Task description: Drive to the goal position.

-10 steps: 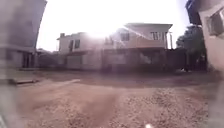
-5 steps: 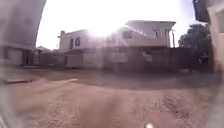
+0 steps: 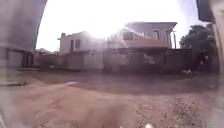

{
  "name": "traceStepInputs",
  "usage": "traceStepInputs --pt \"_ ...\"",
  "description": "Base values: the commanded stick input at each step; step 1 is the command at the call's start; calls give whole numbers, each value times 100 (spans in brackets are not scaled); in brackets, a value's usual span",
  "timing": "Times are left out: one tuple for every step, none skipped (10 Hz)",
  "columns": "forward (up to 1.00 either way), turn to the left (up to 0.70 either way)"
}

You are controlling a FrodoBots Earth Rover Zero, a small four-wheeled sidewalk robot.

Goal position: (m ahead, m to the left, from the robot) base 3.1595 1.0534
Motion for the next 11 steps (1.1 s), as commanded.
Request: traceStepInputs --pt "70 2" --pt "70 3" --pt "70 3" --pt "70 17" --pt "70 38" --pt "70 38" --pt "70 38" --pt "70 38" --pt "70 38" --pt "70 38" --pt "70 38"
